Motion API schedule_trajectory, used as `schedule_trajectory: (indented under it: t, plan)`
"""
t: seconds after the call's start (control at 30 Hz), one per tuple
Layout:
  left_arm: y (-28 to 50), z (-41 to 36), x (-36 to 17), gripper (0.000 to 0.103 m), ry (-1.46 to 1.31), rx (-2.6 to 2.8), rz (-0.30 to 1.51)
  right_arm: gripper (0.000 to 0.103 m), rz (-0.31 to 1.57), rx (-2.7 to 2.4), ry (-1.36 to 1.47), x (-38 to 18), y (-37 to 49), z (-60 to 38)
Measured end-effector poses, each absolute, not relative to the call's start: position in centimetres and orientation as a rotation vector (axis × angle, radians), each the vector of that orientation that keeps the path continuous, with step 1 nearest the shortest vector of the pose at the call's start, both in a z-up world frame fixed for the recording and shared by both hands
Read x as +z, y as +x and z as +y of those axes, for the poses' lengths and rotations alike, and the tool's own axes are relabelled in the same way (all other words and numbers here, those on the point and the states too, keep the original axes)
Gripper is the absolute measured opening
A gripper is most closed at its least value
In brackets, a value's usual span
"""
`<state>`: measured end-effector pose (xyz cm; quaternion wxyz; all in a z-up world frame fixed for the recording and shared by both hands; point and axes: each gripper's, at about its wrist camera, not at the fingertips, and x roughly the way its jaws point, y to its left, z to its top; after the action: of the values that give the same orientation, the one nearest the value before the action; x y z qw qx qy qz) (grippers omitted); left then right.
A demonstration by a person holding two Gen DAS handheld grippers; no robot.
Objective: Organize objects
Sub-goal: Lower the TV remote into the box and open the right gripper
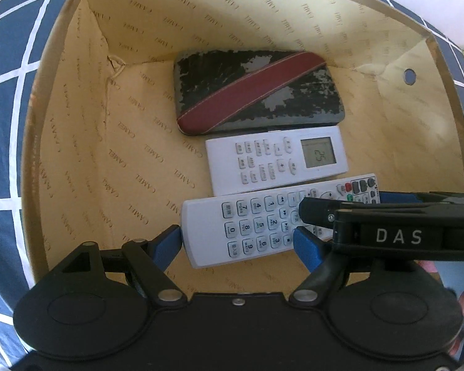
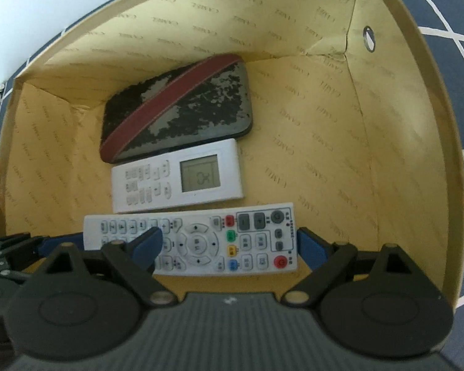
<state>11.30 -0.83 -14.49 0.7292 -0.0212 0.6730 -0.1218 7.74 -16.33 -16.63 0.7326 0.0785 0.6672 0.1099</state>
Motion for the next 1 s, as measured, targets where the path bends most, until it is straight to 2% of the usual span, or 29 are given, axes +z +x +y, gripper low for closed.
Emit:
schedule_trajectory:
  t: [0.33,0.57,1.0]
  plan:
    - [11.8,-0.9,-15.1,0.077,-0.068,-0.272,1.497,0.093,1.497,0.239,0.145,-17.3,8.4,-15.9]
    - [11.9,-0.7,-14.9,0.082,-0.064,-0.265,1.494,0.093,1.514,0.244,0.159,-17.5,8.5,-16.1]
    - [9.5,-1.2,-10.8,0.089,-0.074,-0.236,1.415,0.094,1.460,0.261,0.152,-14.9,7.2,-16.7]
